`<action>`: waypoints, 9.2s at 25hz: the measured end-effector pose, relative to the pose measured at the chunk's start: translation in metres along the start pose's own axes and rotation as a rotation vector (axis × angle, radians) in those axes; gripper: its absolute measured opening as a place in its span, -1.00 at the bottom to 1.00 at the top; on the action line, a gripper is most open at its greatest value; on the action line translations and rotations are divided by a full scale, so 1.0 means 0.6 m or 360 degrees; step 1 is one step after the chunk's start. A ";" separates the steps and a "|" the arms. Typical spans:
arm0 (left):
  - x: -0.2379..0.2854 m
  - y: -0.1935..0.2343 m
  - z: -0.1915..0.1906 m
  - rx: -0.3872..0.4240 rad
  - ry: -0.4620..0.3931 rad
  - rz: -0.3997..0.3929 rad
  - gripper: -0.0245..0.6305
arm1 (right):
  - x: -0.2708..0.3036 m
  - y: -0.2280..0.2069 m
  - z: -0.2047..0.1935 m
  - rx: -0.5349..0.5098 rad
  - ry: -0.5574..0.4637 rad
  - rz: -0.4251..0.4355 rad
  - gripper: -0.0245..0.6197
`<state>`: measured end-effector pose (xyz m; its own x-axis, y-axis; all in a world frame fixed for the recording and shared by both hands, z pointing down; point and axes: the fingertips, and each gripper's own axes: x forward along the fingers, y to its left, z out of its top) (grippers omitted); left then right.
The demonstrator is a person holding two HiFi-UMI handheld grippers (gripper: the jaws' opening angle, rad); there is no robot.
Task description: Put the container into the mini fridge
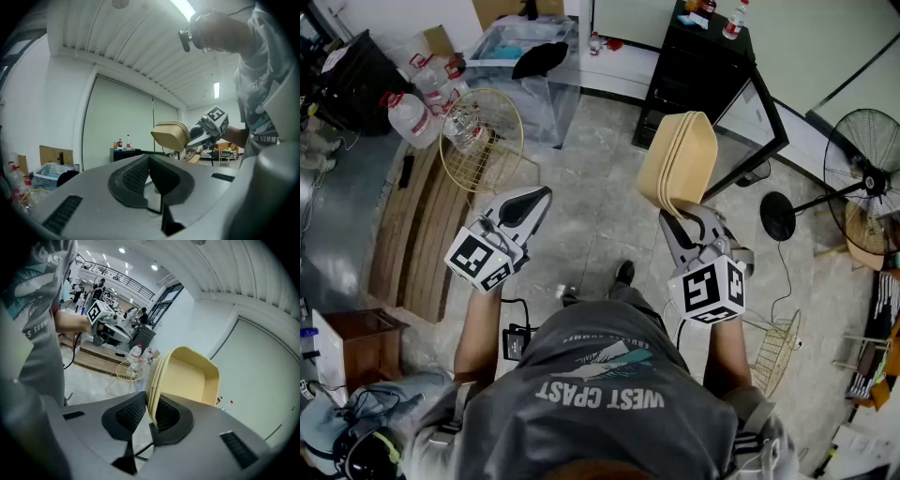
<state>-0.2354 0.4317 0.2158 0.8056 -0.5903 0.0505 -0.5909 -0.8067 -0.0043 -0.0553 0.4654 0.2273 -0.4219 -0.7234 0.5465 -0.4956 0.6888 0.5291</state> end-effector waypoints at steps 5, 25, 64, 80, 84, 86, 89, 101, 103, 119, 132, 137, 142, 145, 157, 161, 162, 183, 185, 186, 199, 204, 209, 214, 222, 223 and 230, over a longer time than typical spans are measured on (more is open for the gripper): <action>0.027 0.010 0.000 -0.0003 0.0008 0.0008 -0.87 | 0.013 -0.022 -0.012 0.0003 -0.0005 0.0015 -0.71; 0.220 0.056 0.002 0.0005 0.0056 0.0102 -0.87 | 0.084 -0.195 -0.118 -0.0001 -0.0079 0.0127 -0.70; 0.572 0.246 -0.005 -0.0037 0.0030 -0.0320 -0.87 | 0.288 -0.375 -0.217 0.0204 0.0162 0.0106 -0.71; 0.647 0.378 -0.026 -0.0095 0.0011 -0.0533 -0.87 | 0.422 -0.441 -0.217 0.0264 0.0332 0.0012 -0.71; 0.656 0.396 -0.032 -0.0124 0.0024 -0.0545 -0.87 | 0.445 -0.453 -0.229 0.0259 0.0365 0.0017 -0.71; 0.661 0.401 -0.038 -0.0132 0.0038 -0.0544 -0.87 | 0.456 -0.462 -0.241 0.0260 0.0376 0.0015 -0.71; 0.668 0.409 -0.043 -0.0131 0.0049 -0.0530 -0.87 | 0.472 -0.474 -0.261 0.0257 0.0379 0.0014 -0.71; 0.720 0.471 -0.054 -0.0136 0.0095 -0.0357 -0.87 | 0.561 -0.530 -0.346 0.0249 0.0392 0.0096 -0.71; 0.732 0.479 -0.057 -0.0152 0.0100 -0.0335 -0.87 | 0.578 -0.541 -0.363 0.0246 0.0404 0.0115 -0.70; 0.809 0.524 -0.104 -0.0247 0.0178 -0.0211 -0.87 | 0.709 -0.601 -0.506 0.0193 0.0490 0.0205 -0.70; 0.844 0.549 -0.139 -0.0286 0.0235 -0.0138 -0.87 | 0.808 -0.624 -0.621 0.0181 0.0579 0.0252 -0.70; 0.859 0.554 -0.153 -0.0302 0.0252 -0.0122 -0.87 | 0.846 -0.618 -0.667 0.0184 0.0624 0.0289 -0.70; 0.867 0.557 -0.170 -0.0325 0.0277 -0.0105 -0.87 | 0.886 -0.618 -0.708 0.0164 0.0660 0.0308 -0.70; 0.869 0.561 -0.179 -0.0335 0.0293 -0.0091 -0.87 | 0.909 -0.621 -0.731 0.0153 0.0684 0.0310 -0.69; 0.878 0.569 -0.218 -0.0384 0.0350 -0.0040 -0.87 | 0.991 -0.631 -0.799 0.0067 0.0784 0.0304 -0.69; 0.880 0.572 -0.229 -0.0400 0.0358 -0.0023 -0.87 | 1.013 -0.638 -0.818 0.0050 0.0813 0.0286 -0.68; 0.880 0.573 -0.232 -0.0403 0.0361 -0.0018 -0.87 | 1.019 -0.640 -0.822 0.0042 0.0820 0.0281 -0.68; 0.882 0.566 -0.270 -0.0432 0.0410 0.0053 -0.87 | 1.099 -0.694 -0.895 -0.0155 0.0934 0.0179 -0.47; 0.884 0.567 -0.273 -0.0431 0.0414 0.0056 -0.87 | 1.107 -0.704 -0.906 -0.0170 0.0965 0.0164 -0.47; 0.884 0.568 -0.275 -0.0431 0.0418 0.0060 -0.87 | 1.110 -0.708 -0.913 -0.0171 0.0985 0.0167 -0.46; 0.825 0.609 -0.267 -0.0388 0.0443 0.0102 -0.87 | 1.109 -0.738 -0.914 -0.0029 0.1122 0.0170 -0.34; 0.793 0.602 -0.244 -0.0349 0.0456 0.0098 -0.87 | 1.048 -0.734 -0.872 0.0024 0.1077 0.0139 -0.36; 0.737 0.614 -0.213 -0.0314 0.0415 0.0112 -0.87 | 0.990 -0.713 -0.757 0.0150 0.0850 0.0130 -0.72; 0.693 0.613 -0.165 -0.0256 0.0332 0.0112 -0.87 | 0.899 -0.683 -0.583 0.0355 0.0503 0.0176 -0.80; 0.632 0.597 -0.087 -0.0171 0.0195 0.0087 -0.87 | 0.720 -0.622 -0.306 0.0746 -0.0091 0.0235 -0.83; 0.628 0.594 -0.079 -0.0165 0.0181 0.0079 -0.87 | 0.698 -0.617 -0.278 0.0784 -0.0151 0.0237 -0.83; 0.592 0.561 -0.033 -0.0131 0.0082 0.0006 -0.87 | 0.571 -0.577 -0.124 0.0826 -0.0457 0.0253 -0.84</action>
<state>-0.1488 -0.0492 0.2522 0.8013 -0.5895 0.1019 -0.5972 -0.7984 0.0774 0.0279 -0.0171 0.2796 -0.6729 -0.6474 0.3578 -0.6844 0.7284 0.0308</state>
